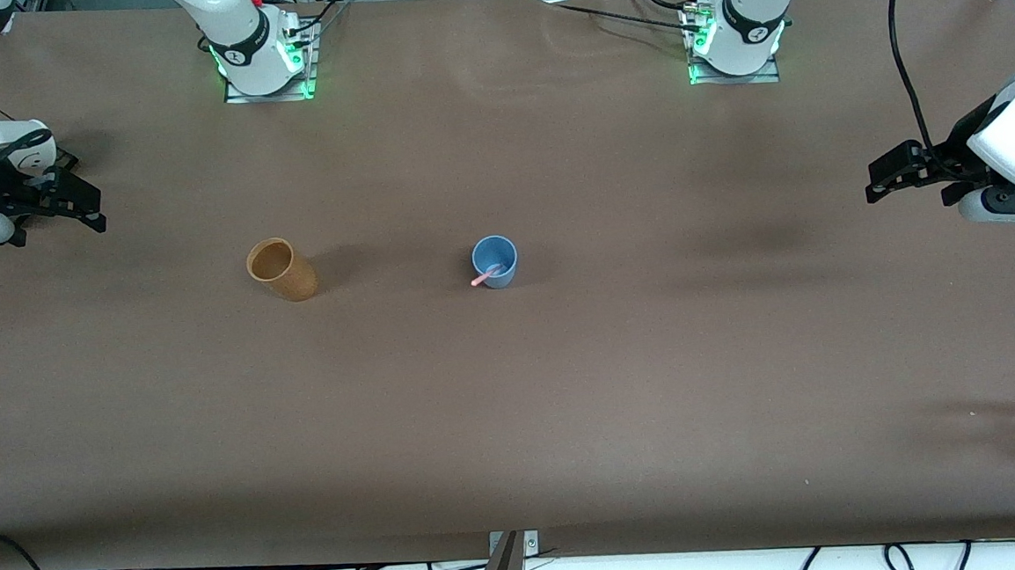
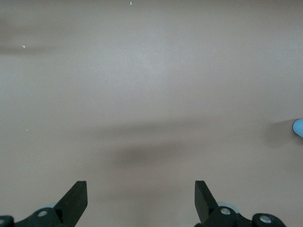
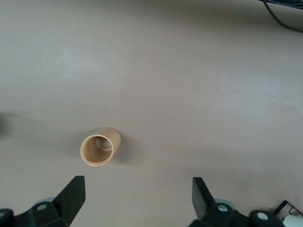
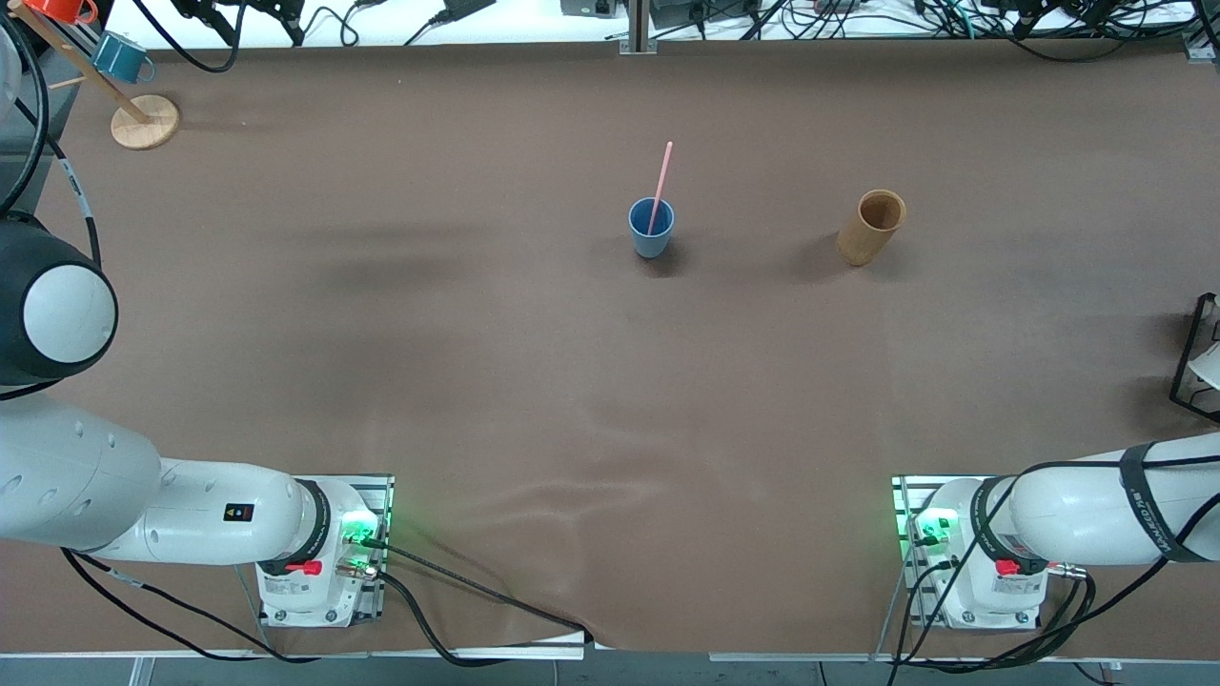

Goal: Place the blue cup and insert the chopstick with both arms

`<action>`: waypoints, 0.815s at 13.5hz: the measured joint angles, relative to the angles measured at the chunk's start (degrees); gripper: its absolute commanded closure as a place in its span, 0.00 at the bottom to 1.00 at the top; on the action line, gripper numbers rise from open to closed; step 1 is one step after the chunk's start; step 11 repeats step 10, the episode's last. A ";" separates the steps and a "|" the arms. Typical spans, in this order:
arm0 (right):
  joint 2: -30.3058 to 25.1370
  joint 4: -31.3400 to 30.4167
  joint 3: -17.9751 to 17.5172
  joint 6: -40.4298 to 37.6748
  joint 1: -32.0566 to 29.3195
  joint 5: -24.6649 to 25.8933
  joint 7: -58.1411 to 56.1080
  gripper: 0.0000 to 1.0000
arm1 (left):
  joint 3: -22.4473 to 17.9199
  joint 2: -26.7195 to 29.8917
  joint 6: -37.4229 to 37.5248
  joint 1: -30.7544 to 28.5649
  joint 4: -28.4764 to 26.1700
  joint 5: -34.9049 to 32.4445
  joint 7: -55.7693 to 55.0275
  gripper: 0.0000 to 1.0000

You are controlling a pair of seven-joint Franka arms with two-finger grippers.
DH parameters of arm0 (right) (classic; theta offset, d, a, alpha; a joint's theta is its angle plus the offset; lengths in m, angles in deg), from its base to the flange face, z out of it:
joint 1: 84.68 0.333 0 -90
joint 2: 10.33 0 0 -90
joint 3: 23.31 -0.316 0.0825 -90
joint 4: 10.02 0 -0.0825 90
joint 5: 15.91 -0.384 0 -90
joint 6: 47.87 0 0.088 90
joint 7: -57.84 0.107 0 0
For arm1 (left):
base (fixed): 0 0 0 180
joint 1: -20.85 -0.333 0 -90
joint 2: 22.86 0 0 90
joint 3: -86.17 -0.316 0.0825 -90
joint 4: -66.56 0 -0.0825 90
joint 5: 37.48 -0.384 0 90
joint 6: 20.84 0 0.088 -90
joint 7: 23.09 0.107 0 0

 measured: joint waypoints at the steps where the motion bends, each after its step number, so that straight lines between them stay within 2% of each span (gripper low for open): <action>1: 0.00 0.00 -0.05 0.00 0.00 0.00 0.17 0.00 | 0.00 -0.01 0.00 0.00 0.03 0.00 0.00 0.00; 11: 0.02 0.00 -0.06 -0.10 0.00 0.00 0.49 0.00 | -0.01 -0.29 0.00 -0.01 0.18 0.00 0.00 0.00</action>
